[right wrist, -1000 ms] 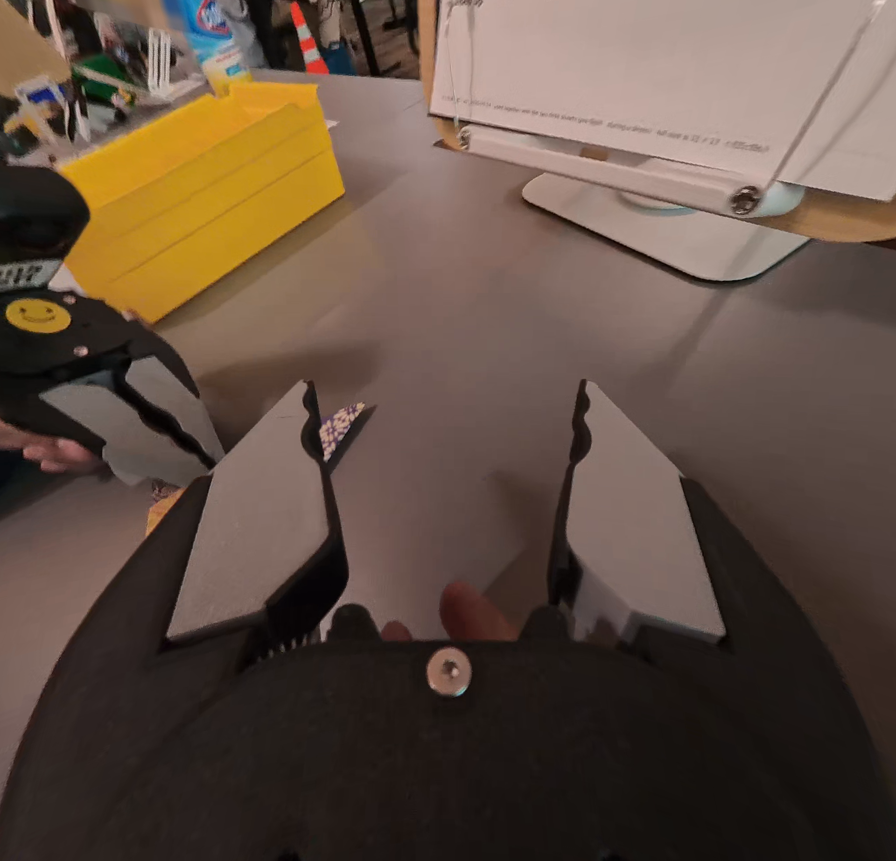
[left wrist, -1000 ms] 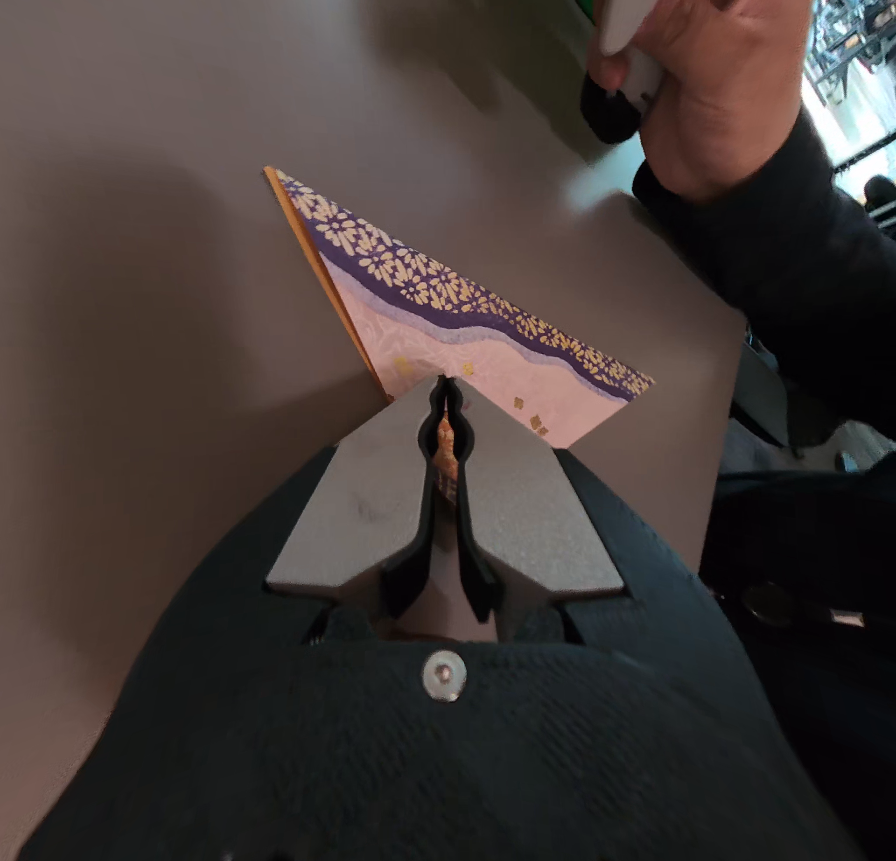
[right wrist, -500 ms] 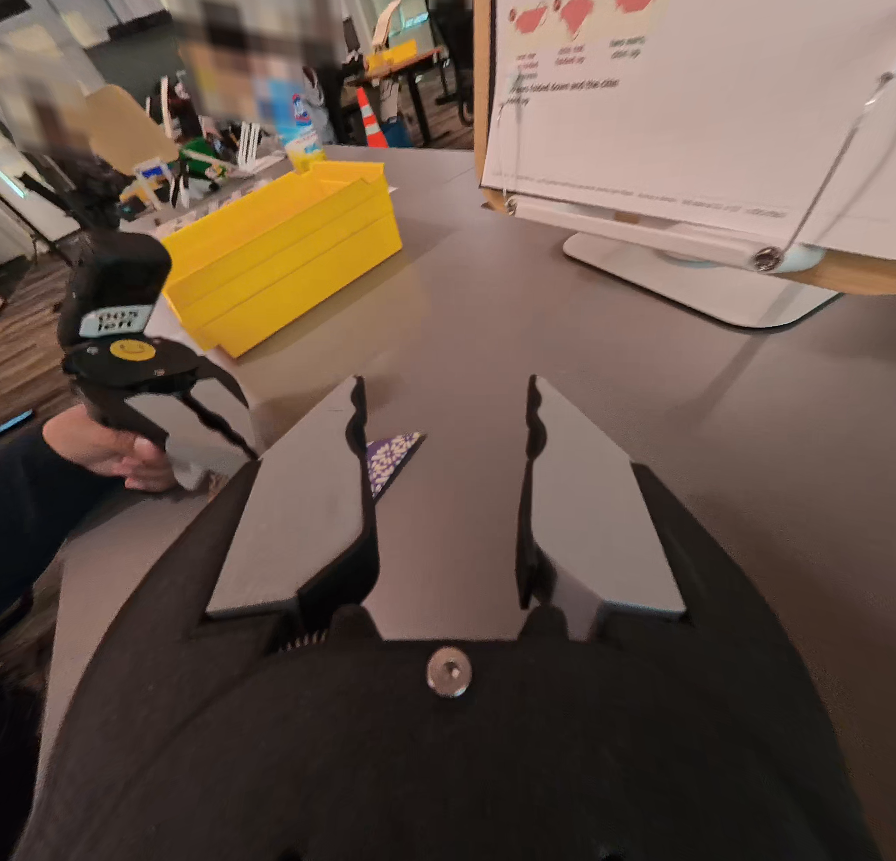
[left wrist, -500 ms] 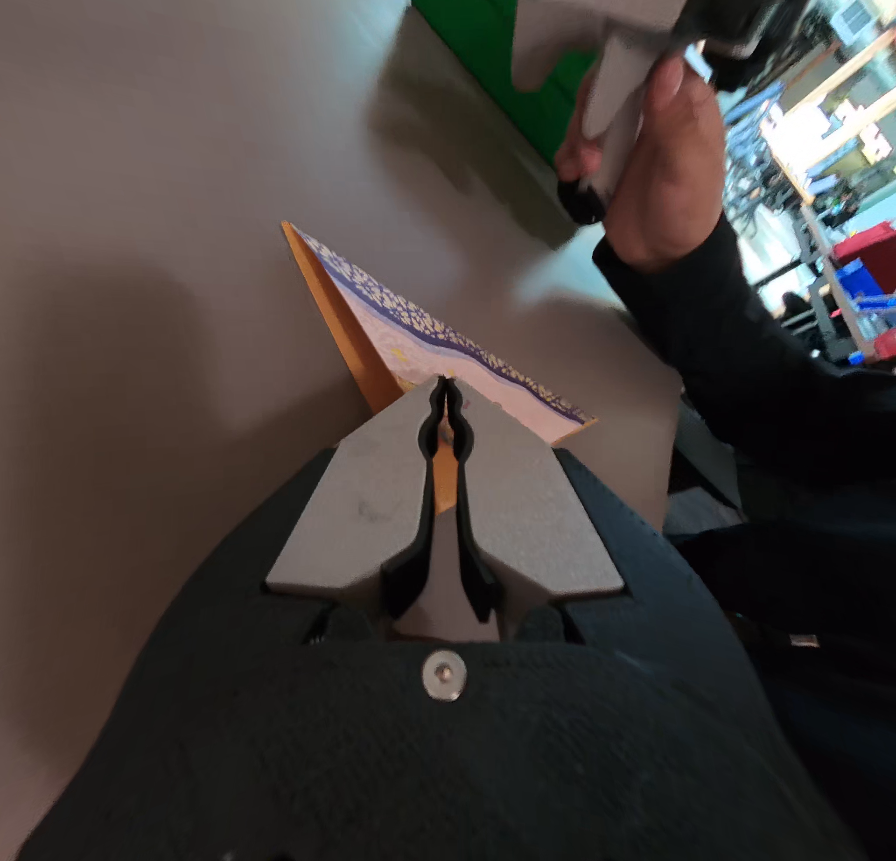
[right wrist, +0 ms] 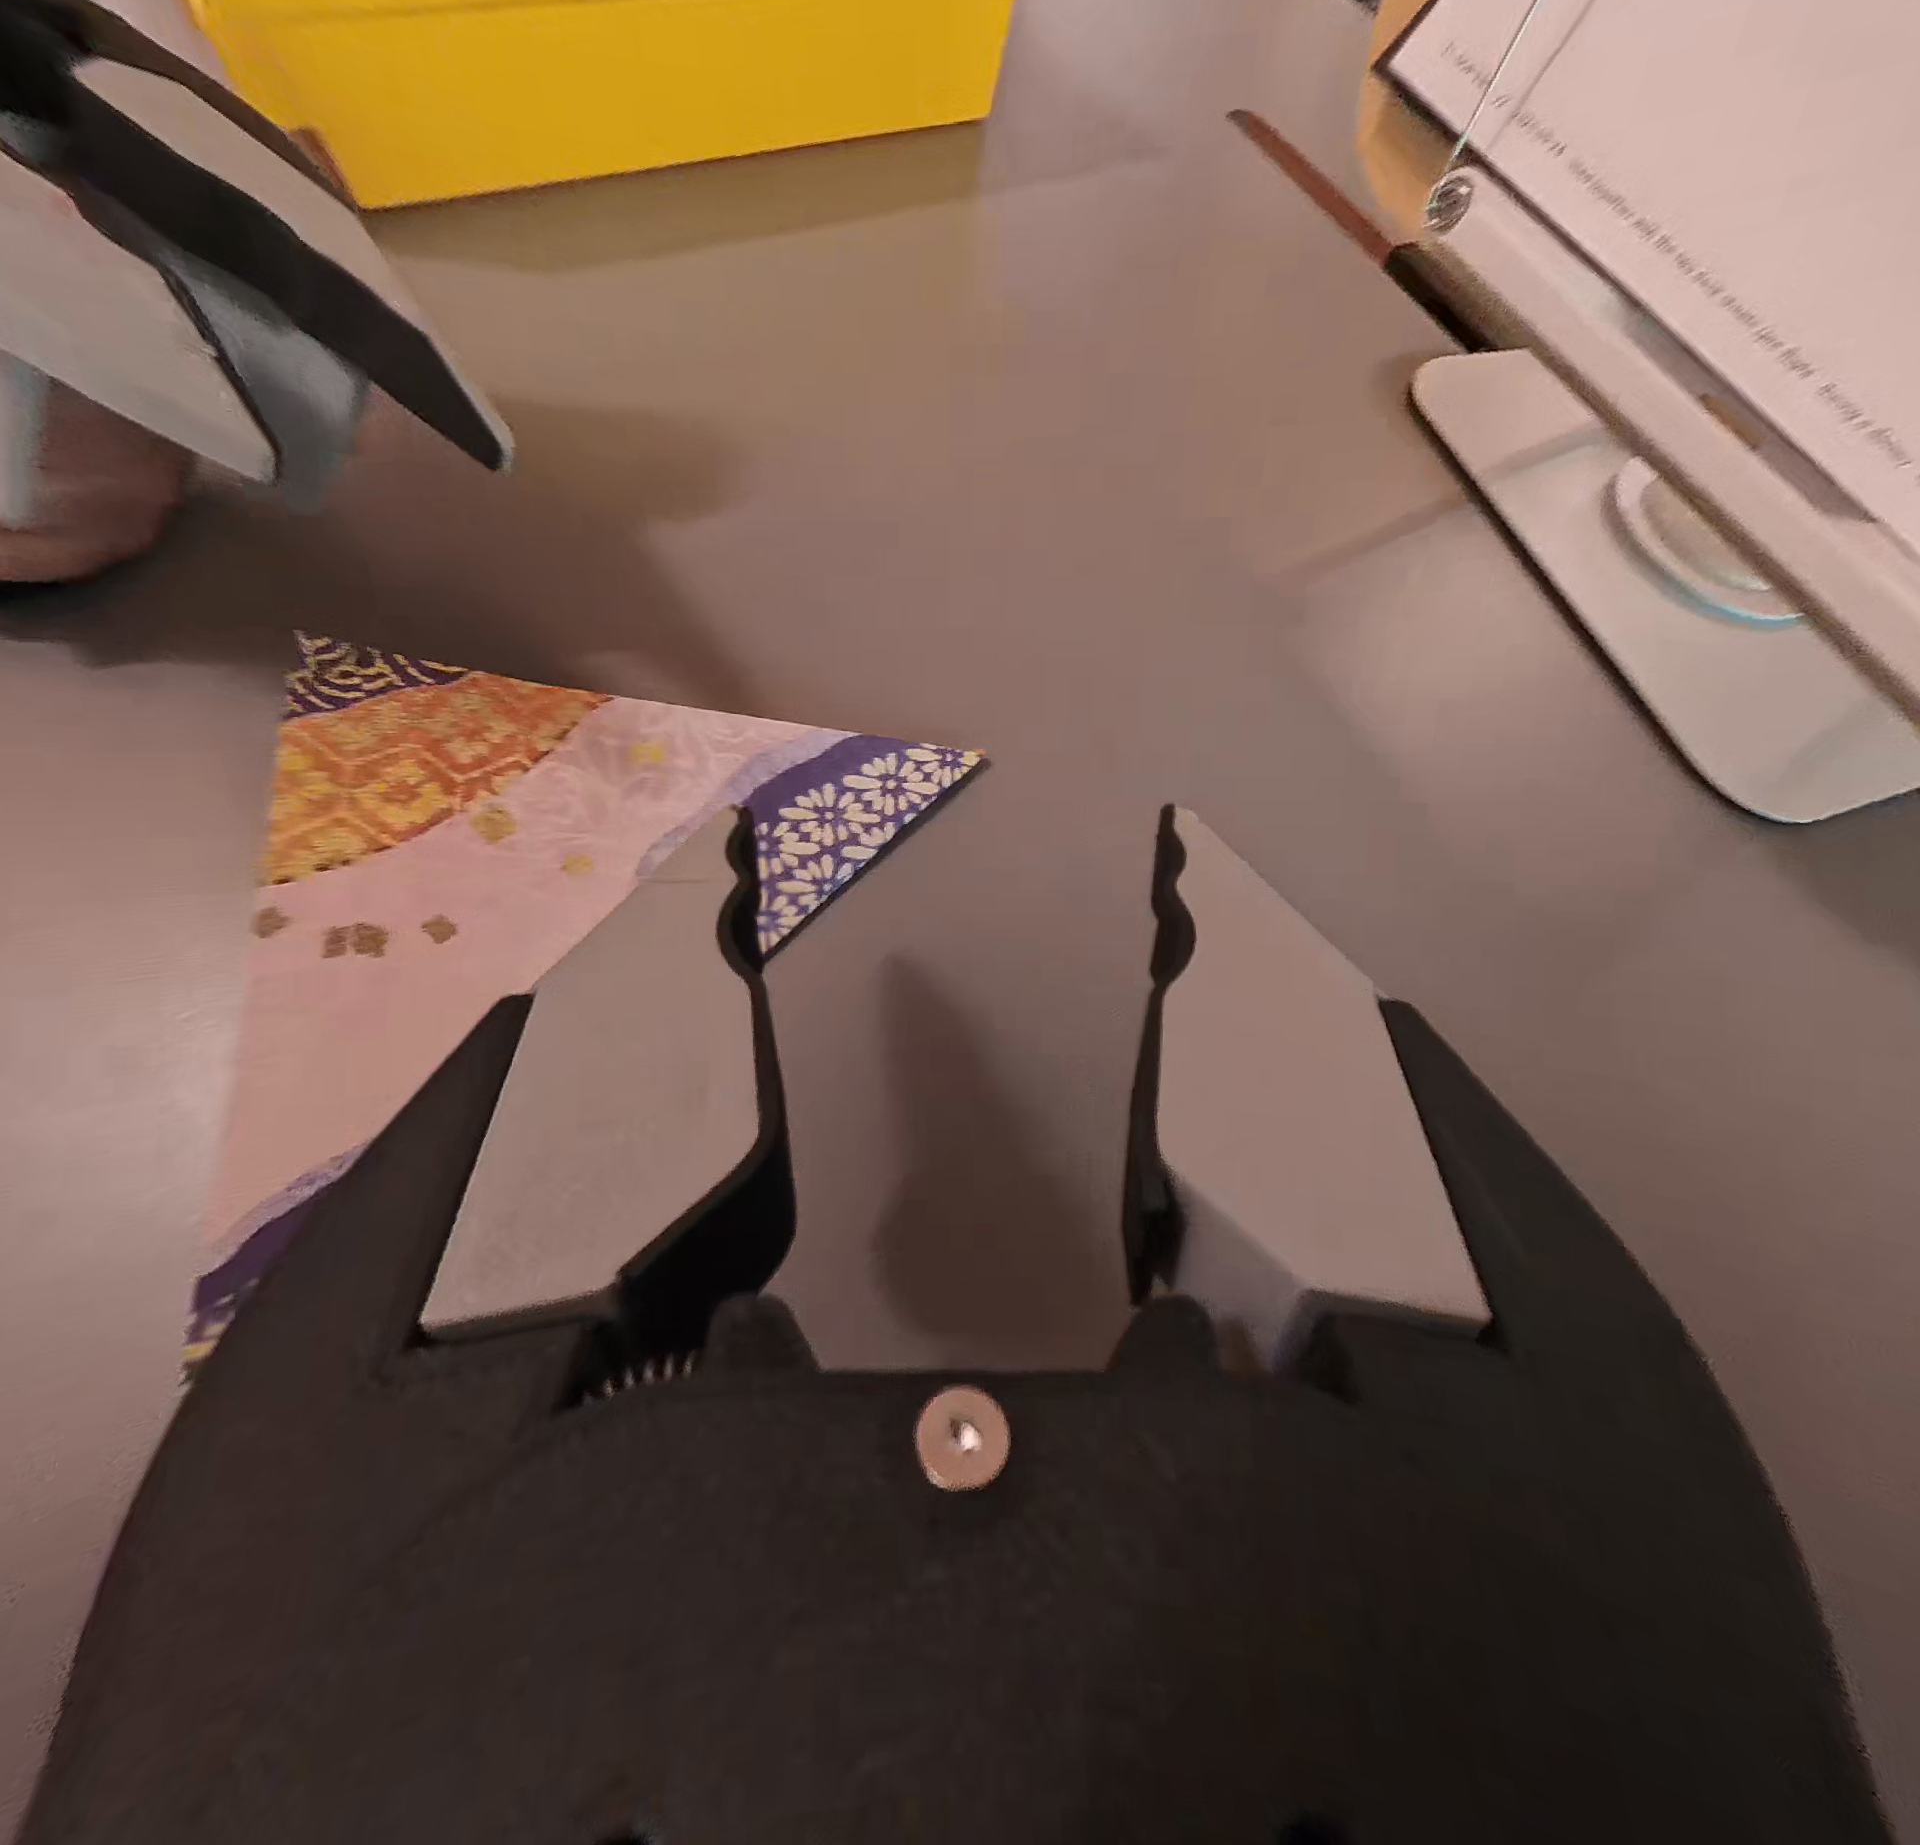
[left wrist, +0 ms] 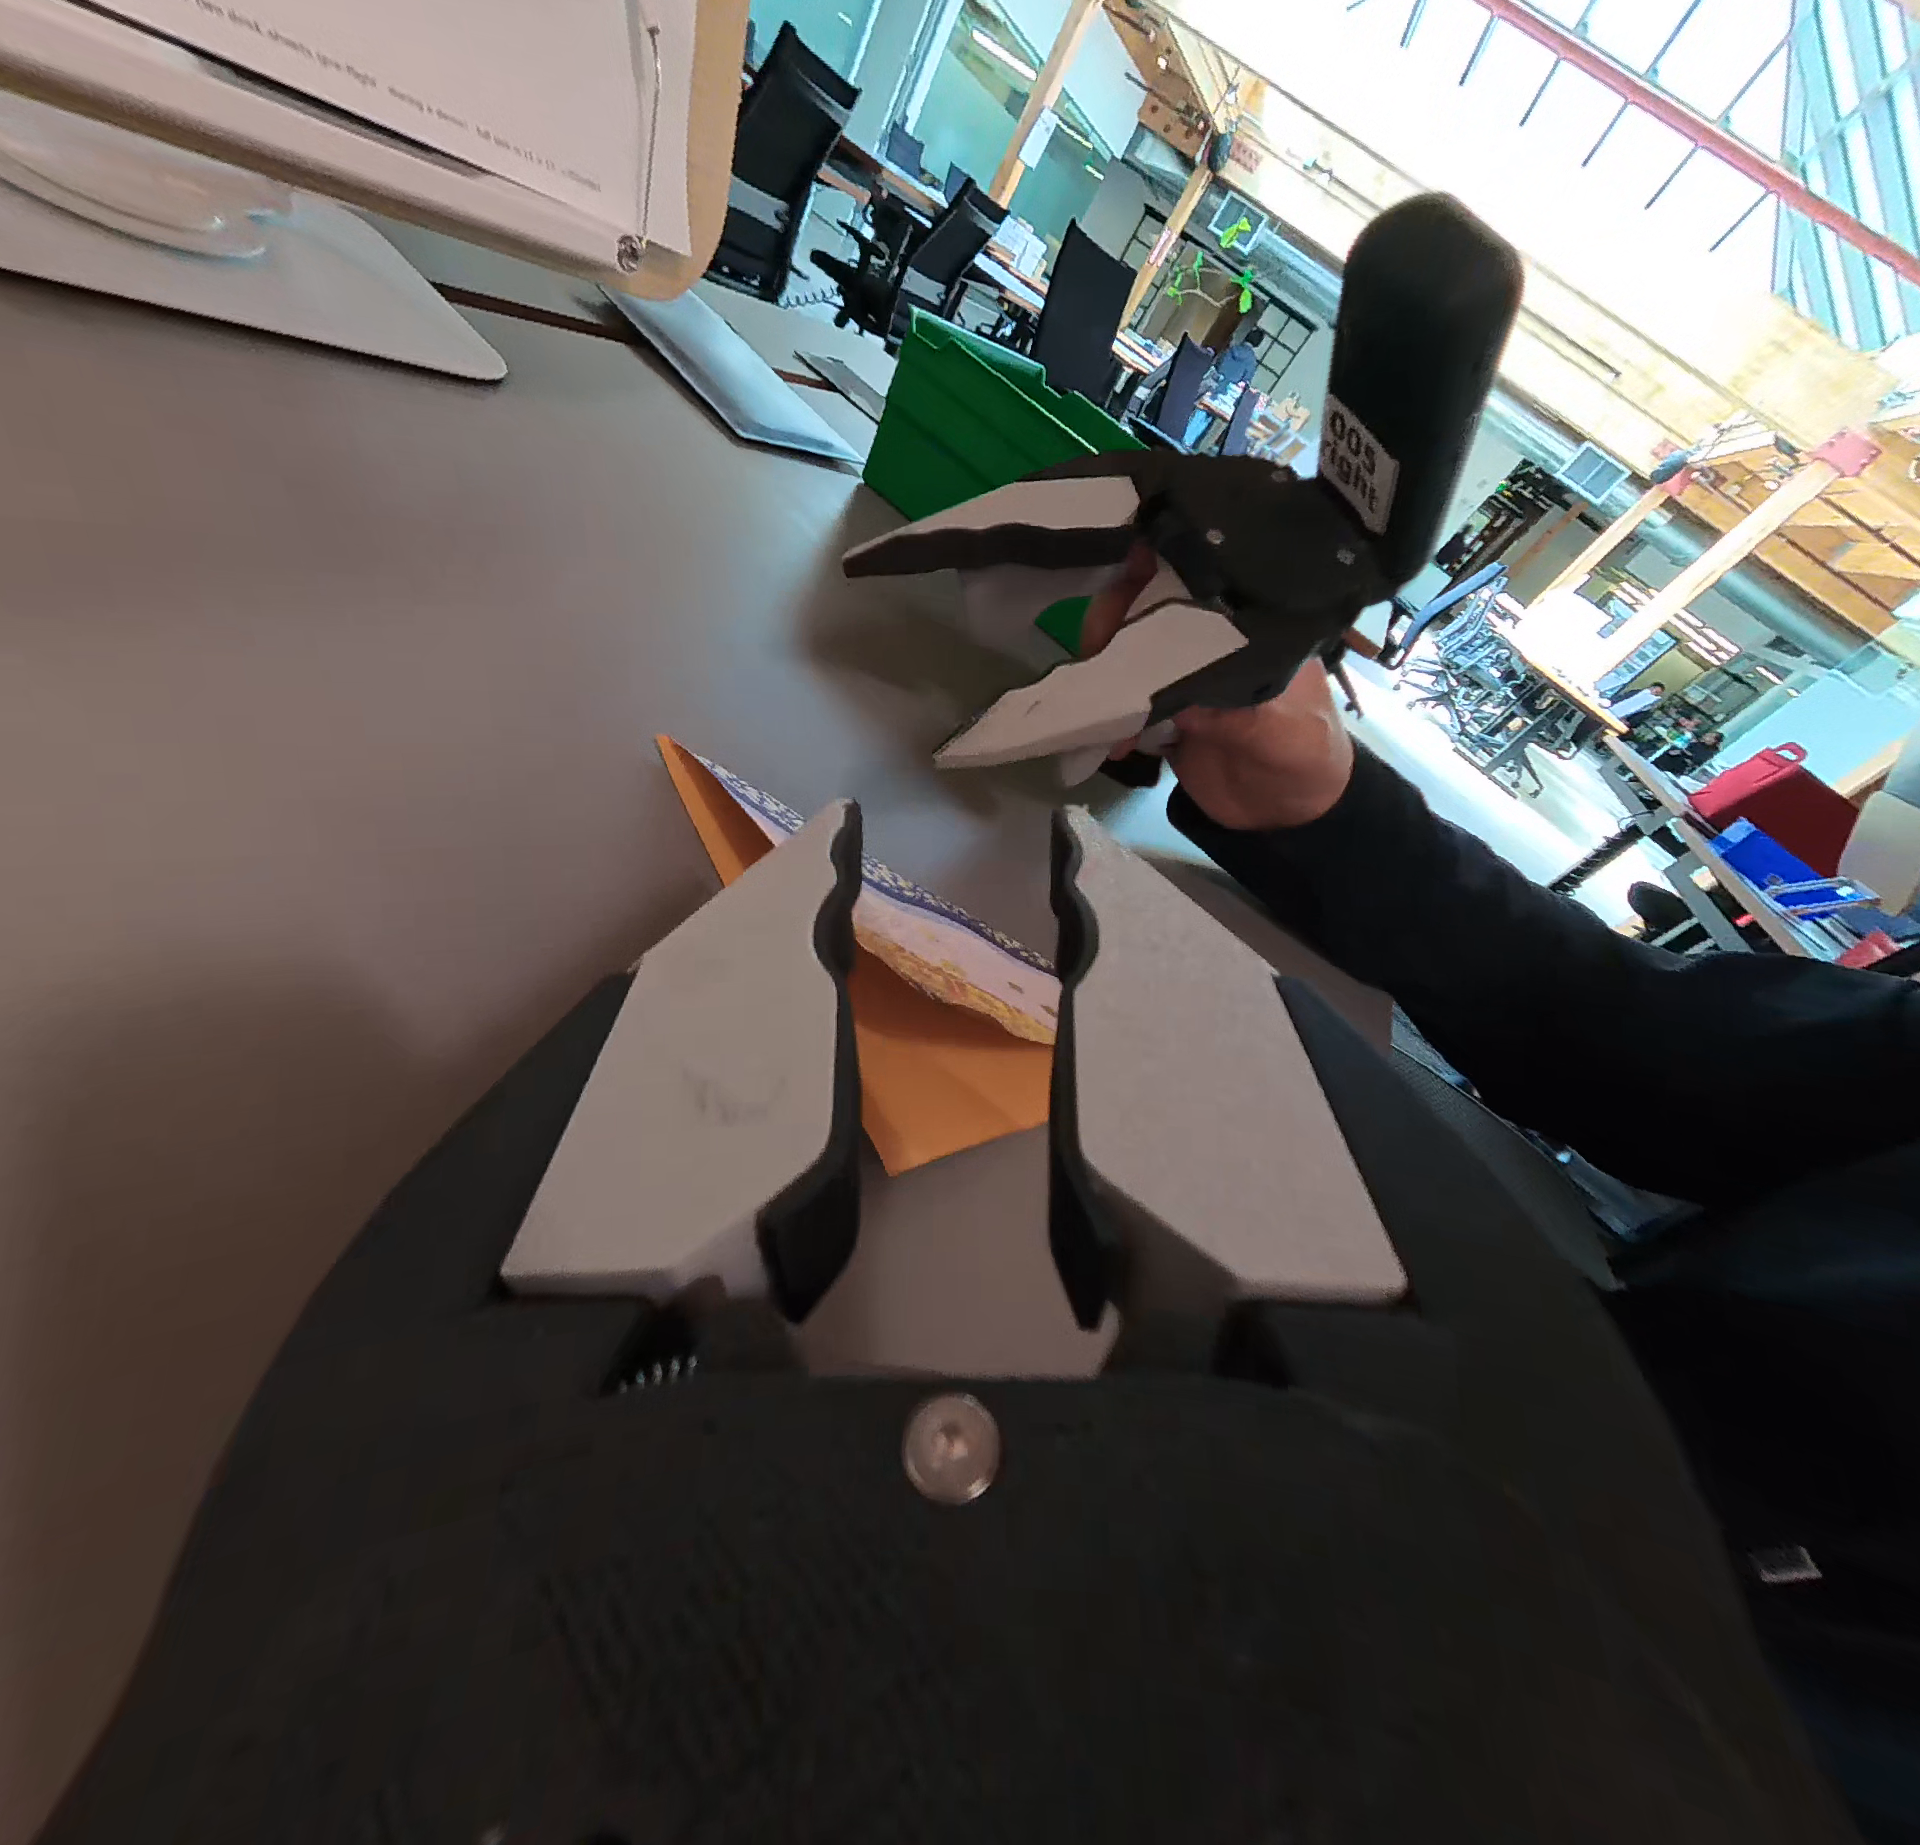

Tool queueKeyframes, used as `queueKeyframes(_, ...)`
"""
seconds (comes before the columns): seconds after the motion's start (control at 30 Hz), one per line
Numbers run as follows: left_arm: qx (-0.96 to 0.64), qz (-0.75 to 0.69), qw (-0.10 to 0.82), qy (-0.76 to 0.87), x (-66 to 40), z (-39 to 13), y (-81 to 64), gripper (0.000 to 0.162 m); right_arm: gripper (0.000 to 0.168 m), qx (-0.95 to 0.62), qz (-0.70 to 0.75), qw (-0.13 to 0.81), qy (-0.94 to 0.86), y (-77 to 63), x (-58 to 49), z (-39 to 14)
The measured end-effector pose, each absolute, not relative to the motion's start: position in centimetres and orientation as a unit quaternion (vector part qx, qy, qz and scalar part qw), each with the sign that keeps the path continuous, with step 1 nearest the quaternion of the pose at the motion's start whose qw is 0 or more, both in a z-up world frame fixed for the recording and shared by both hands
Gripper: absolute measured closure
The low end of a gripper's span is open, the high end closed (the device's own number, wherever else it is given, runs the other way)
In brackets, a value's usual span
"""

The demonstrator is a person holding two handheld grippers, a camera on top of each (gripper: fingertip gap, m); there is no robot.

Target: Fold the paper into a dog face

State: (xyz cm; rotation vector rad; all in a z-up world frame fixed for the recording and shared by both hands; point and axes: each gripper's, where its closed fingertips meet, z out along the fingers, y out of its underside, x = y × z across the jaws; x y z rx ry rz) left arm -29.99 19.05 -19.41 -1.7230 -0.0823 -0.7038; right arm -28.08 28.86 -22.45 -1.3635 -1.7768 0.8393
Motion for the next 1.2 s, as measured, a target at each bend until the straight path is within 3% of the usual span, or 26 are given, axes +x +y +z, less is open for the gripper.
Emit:
queueKeyframes(0.13, -0.736, -0.281, 0.614, -0.055, -31.0, -19.1, 19.1, 0.13, 0.086, -0.514, 0.33, 0.385, -0.692, 27.9, -27.8, -21.9)
queueKeyframes(0.23, -0.738, -0.244, 0.626, -0.059, -31.8, -19.0, 19.2, 0.131, 0.103, -0.461, 0.394, 0.313, -0.731, 24.0, -26.7, -21.3)
queueKeyframes(0.33, -0.743, -0.244, 0.623, -0.02, -30.5, -18.9, 19.1, 0.13, 0.099, -0.42, 0.414, 0.267, -0.763, 21.7, -25.5, -21.3)
queueKeyframes(0.47, -0.769, -0.28, 0.574, 0.032, -28.1, -20.1, 19.3, 0.128, 0.094, -0.359, 0.414, 0.19, -0.814, 18.5, -23.3, -22.6)
queueKeyframes(0.57, -0.812, -0.179, 0.55, 0.079, -28.2, -21.6, 19.8, 0.137, 0.089, -0.355, 0.38, 0.185, -0.834, 18.3, -23.1, -24.0)
queueKeyframes(0.67, -0.873, -0.118, 0.455, 0.128, -27.7, -25.3, 19.3, 0.137, 0.086, -0.35, 0.344, 0.169, -0.855, 18.2, -22.5, -25.6)
queueKeyframes(0.73, -0.901, -0.106, 0.391, 0.156, -26.9, -27.6, 18.3, 0.137, 0.086, -0.346, 0.312, 0.165, -0.869, 18.5, -22.2, -26.7)
queueKeyframes(0.93, -0.902, -0.101, 0.391, 0.155, -25.4, -27.6, 17.0, 0.137, 0.083, -0.379, 0.243, 0.189, -0.873, 22.6, -22.2, -27.7)
queueKeyframes(1.2, -0.9, -0.148, 0.386, 0.138, -23.0, -27.4, 17.1, 0.137, 0.097, -0.449, 0.206, 0.257, -0.83, 28.8, -23.3, -27.2)
